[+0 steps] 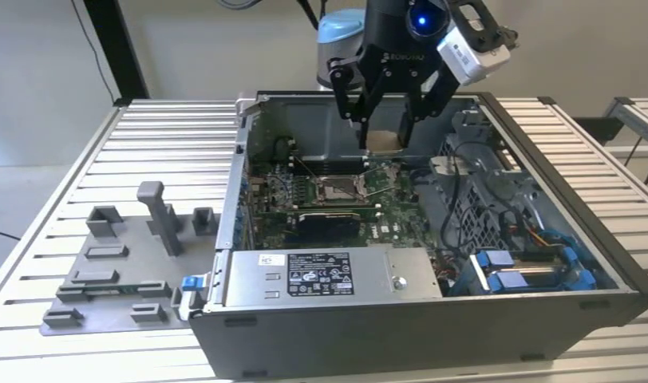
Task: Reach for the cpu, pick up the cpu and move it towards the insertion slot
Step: 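Pick up the cpu and move it towards the insertion slot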
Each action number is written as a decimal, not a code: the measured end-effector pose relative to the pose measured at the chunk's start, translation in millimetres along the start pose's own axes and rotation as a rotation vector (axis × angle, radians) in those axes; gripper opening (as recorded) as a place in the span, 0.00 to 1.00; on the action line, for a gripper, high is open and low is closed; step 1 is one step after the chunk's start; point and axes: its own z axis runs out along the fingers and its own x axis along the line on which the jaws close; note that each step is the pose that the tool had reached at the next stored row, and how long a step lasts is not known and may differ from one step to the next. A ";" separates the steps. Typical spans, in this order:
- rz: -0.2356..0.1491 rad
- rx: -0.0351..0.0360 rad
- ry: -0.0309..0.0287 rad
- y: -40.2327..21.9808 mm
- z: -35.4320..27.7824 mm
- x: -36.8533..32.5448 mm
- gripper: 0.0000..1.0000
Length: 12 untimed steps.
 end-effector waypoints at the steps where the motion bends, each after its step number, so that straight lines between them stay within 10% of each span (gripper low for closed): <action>1: 0.000 -0.0001 0.0000 0.0 0.0 -0.1 0.00; 12: 0.020 0.0001 -0.0006 2.9 0.1 2.3 0.00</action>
